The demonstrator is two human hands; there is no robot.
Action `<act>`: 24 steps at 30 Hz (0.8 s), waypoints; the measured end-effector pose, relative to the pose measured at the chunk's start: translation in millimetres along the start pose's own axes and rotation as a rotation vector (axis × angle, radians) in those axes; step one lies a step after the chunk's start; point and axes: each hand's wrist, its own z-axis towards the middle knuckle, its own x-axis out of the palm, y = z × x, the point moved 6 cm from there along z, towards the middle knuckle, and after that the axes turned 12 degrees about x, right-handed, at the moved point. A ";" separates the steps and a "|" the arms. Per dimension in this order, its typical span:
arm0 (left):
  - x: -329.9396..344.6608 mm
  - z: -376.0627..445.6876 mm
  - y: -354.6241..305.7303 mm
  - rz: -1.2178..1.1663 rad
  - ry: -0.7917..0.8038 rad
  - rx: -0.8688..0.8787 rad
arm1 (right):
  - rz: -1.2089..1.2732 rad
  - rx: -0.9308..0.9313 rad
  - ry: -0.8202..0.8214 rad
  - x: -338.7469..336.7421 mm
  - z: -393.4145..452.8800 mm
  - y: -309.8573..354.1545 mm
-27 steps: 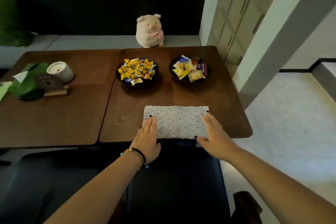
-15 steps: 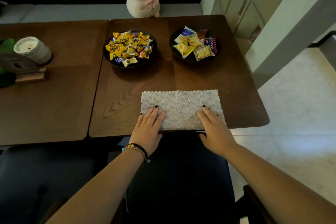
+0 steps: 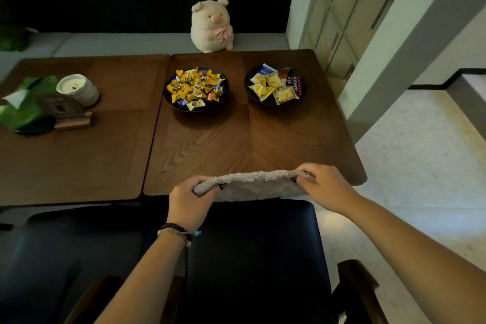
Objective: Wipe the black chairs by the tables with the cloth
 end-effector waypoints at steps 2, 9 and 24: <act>-20.0 -18.7 -16.6 -0.120 -0.083 -0.056 | 0.072 0.007 -0.013 -23.5 -23.4 10.0; -50.9 -91.1 -96.5 -0.410 -0.237 -0.108 | 0.330 -0.028 -0.086 -91.9 -121.3 40.3; 29.3 -224.2 -175.3 -1.175 0.356 -0.740 | -0.004 -0.377 -0.140 -86.7 -296.7 136.5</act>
